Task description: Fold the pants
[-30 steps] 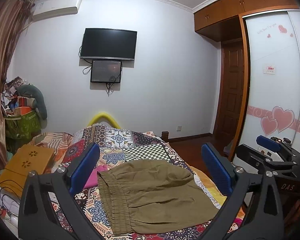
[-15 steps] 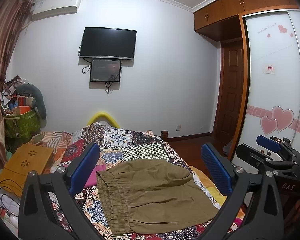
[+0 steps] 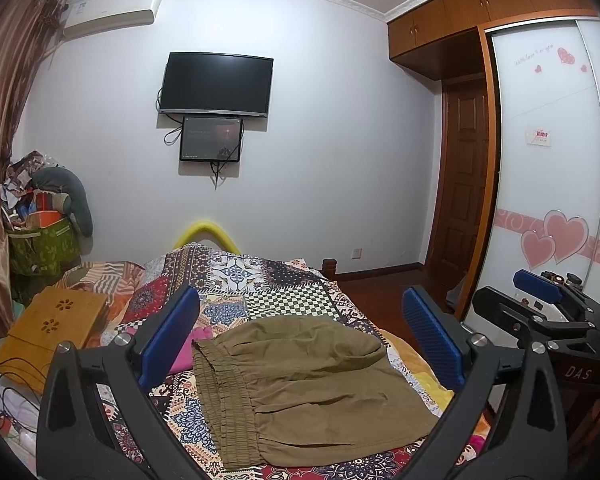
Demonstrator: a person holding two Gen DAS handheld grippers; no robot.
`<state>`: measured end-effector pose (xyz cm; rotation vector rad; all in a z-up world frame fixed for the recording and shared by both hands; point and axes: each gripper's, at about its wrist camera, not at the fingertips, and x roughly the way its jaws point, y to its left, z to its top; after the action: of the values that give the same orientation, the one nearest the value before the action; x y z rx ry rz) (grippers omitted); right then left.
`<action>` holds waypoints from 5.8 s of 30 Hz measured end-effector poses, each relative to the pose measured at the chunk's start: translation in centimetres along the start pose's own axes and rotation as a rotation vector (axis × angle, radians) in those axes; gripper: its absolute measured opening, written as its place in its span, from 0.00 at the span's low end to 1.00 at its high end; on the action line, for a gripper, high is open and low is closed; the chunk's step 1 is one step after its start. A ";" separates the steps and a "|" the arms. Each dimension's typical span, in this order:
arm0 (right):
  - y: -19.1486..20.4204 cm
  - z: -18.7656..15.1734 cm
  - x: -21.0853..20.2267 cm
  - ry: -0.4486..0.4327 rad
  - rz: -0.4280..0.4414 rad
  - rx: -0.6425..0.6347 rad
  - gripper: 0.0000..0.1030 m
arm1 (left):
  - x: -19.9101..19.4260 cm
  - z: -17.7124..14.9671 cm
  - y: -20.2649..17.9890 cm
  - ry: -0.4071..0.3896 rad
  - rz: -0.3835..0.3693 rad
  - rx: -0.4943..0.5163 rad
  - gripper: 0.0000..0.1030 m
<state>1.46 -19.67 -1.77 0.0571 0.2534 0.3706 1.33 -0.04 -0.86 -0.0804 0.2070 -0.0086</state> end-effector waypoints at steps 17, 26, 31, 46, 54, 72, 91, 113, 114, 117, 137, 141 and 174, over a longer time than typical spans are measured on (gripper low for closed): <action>-1.3 -0.1 1.6 0.033 -0.059 -0.008 1.00 | 2.7 -0.6 1.3 0.047 0.047 -0.004 0.99; -5.5 -1.7 4.7 0.126 -0.223 -0.050 1.00 | 8.0 -1.4 4.1 0.164 0.043 -0.020 0.99; -7.6 -3.4 7.6 0.219 -0.275 -0.080 1.00 | 11.9 -2.6 5.7 0.240 0.073 0.018 0.99; -12.4 -9.7 17.2 0.502 -0.239 -0.015 0.99 | 23.7 -10.8 11.6 0.559 0.159 0.025 0.99; -14.4 -12.9 21.3 0.640 -0.167 0.047 0.81 | 26.8 -15.0 12.8 0.701 0.111 0.017 0.75; -14.5 -15.9 23.9 0.736 -0.066 0.055 0.17 | 29.4 -19.1 13.8 0.836 0.003 -0.113 0.32; -13.9 -16.2 22.1 0.764 -0.058 0.071 0.07 | 31.3 -18.5 15.1 0.843 0.058 -0.067 0.18; -14.8 -10.9 26.4 0.614 -0.073 0.078 0.45 | 33.9 -14.0 16.9 0.776 0.116 -0.041 0.69; -14.8 -11.0 26.9 0.619 -0.068 0.085 0.45 | 34.4 -14.3 16.8 0.789 0.107 -0.042 0.69; -14.9 -11.4 28.4 0.637 -0.051 0.105 0.45 | 35.5 -15.2 16.6 0.815 0.082 -0.054 0.69; -14.4 -13.6 31.1 0.678 0.023 0.050 0.20 | 36.4 -16.0 17.8 0.849 0.003 -0.176 0.19; -14.5 -13.0 30.4 0.652 -0.006 0.025 0.09 | 36.1 -15.5 17.3 0.831 0.026 -0.134 0.13; -14.3 -7.6 31.2 0.567 -0.015 -0.020 0.31 | 38.3 -12.1 18.3 0.773 0.121 0.001 0.50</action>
<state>32.66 -21.53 -17.92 -0.0720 0.8097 0.3692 36.32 16.63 -22.03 -0.0600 0.9841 0.0821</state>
